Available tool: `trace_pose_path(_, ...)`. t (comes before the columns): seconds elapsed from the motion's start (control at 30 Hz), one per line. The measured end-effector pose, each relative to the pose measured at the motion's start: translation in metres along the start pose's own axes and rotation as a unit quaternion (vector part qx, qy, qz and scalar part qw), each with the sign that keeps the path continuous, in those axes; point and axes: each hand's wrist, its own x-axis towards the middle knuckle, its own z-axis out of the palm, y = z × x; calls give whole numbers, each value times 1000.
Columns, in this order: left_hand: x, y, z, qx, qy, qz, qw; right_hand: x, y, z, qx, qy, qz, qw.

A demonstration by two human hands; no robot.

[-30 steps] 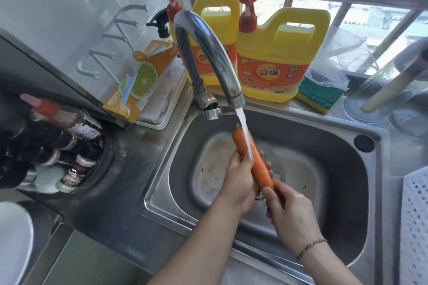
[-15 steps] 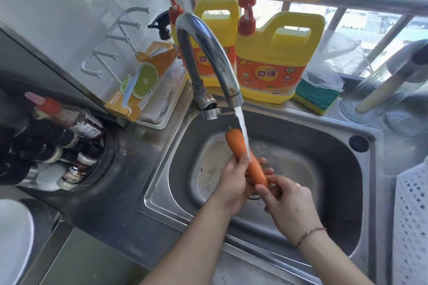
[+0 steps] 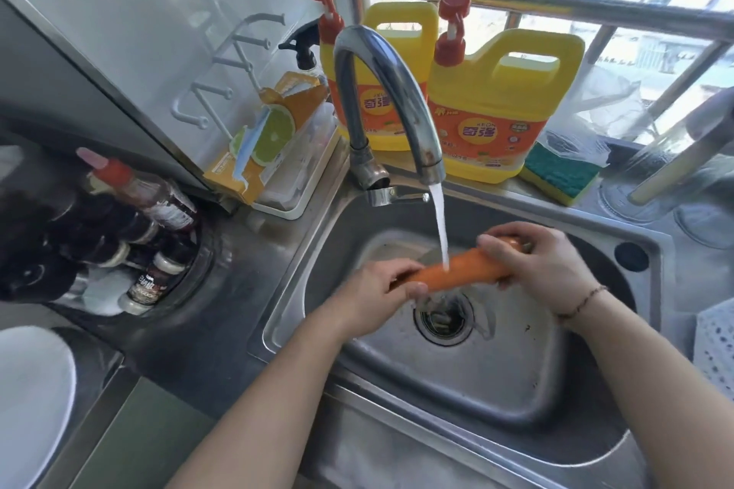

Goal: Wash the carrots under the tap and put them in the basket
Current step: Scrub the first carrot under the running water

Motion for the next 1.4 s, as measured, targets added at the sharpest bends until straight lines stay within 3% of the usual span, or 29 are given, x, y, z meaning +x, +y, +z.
trace_pose_path(0.07,-1,-8,-4,-61,73,-7,995,-4,4,-12,69,-7,-15,997)
trace_pose_path(0.13,-1,-8,-4,-195,158,-36,967,-10,9,-18,69,-62,-36,995)
trace_pose_path(0.2,1,-4,4,-370,227,-80,897,-16,12,-18,24,-75,-66,995)
trace_pose_path(0.3,6,9,24,-593,247,-128,756,-22,18,-9,25,-52,-102,993)
trace_pose_path(0.33,8,13,30,-631,240,-132,726,-24,19,-4,30,-48,-116,992)
trace_pose_path(0.4,9,21,36,-666,223,-134,699,-27,23,1,13,-42,-138,989)
trace_pose_path(0.53,12,27,33,-666,221,-157,695,-35,31,0,-131,-29,-224,965)
trace_pose_path(0.6,13,28,33,-662,228,-155,697,-41,30,0,-137,-5,-211,968)
trace_pose_path(0.67,13,32,35,-677,237,-138,683,-45,24,4,-81,2,-155,985)
trace_pose_path(0.73,12,38,36,-708,231,-111,658,-45,18,9,33,-47,-71,996)
trace_pose_path(0.83,11,47,44,-737,203,-81,640,-41,17,19,185,-104,31,977)
trace_pose_path(0.9,12,48,52,-720,197,-83,660,-41,19,22,214,-91,63,970)
trace_pose_path(0.97,16,48,58,-689,209,-87,689,-44,22,20,163,-78,46,983)
trace_pose_path(1.03,19,49,59,-660,225,-100,709,-48,24,15,23,-43,-22,999)
trace_pose_path(1.13,25,53,60,-640,232,-134,720,-51,25,15,-160,36,-147,975)
trace_pose_path(1.2,25,53,62,-614,230,-147,741,-49,23,17,-161,50,-156,973)
trace_pose_path(1.3,20,49,65,-581,205,-113,779,-44,19,15,-98,25,-91,991)
trace_pose_path(1.4,17,46,64,-570,199,-107,790,-43,18,16,-66,-12,-53,996)
